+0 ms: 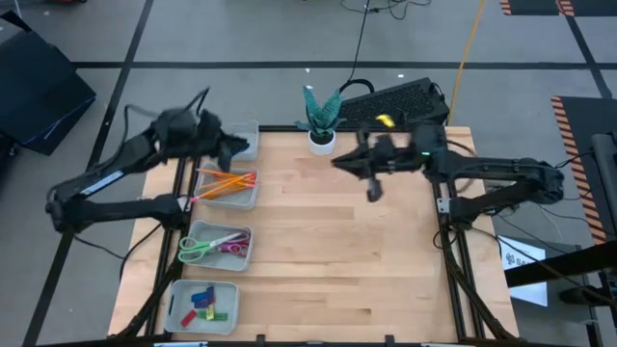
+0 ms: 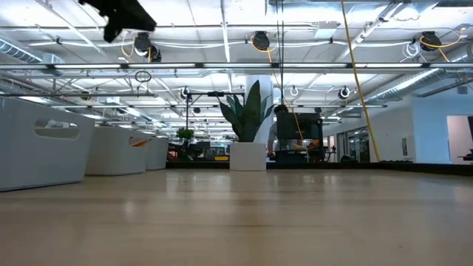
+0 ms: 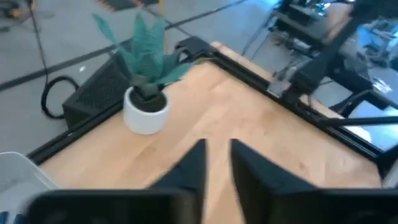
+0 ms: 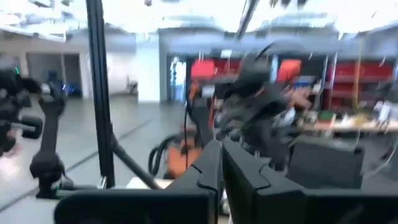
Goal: Sort crayons/erasers/pens/pencils in bins
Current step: Return to Home Position
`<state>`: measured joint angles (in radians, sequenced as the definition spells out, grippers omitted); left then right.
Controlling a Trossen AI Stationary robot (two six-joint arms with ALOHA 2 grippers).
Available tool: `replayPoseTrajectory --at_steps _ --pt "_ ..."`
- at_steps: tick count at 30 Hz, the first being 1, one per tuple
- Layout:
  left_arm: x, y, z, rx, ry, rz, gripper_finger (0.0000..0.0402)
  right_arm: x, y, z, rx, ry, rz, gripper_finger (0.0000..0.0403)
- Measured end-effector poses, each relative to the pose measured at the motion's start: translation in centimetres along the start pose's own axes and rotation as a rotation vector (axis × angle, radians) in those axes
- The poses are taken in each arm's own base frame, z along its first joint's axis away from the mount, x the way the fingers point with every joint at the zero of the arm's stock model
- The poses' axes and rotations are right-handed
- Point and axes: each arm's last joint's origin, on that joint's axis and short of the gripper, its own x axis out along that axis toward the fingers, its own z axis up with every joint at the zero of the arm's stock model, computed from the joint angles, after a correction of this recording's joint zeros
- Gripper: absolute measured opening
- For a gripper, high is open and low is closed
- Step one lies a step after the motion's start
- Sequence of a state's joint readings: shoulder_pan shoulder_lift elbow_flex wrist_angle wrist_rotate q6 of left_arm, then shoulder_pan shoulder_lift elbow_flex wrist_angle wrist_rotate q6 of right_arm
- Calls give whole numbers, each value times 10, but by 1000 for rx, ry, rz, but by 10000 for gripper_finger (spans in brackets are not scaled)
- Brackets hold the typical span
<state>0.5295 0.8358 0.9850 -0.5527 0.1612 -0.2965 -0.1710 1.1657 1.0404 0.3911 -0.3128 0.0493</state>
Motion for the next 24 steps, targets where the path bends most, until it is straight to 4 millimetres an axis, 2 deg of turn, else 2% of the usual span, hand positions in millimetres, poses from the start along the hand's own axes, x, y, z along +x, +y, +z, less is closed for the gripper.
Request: replayPoseTrajectory --at_steps 2,3,7,10,12,14,17,21,24 --pt "-8 -10 -12 37 -17 -10 25 -23 6 7 -15 -63 -47 15" --pt "-13 -12 -17 64 -28 -3 14 -36 9 10 -18 -93 -87 19" --pt "-29 -14 -28 124 -50 18 33 -85 21 4 -52 -157 -197 26" --pt "-34 -15 -32 125 -58 -2 54 -113 29 -15 -118 -173 -232 26" --pt "-34 -15 -29 146 -110 11 64 -129 33 -31 -84 -186 -227 26" --pt "-32 -15 -28 218 -142 0 70 -141 37 -44 -57 -232 -221 27" --pt "-25 -20 -29 263 -190 -124 73 -156 45 -62 -37 -254 -132 27" --pt "-19 -23 -52 279 -198 -278 74 -168 63 -80 -61 -236 178 27" --pt "-21 -21 -75 294 -200 -337 74 -171 71 -94 8 -166 248 27"
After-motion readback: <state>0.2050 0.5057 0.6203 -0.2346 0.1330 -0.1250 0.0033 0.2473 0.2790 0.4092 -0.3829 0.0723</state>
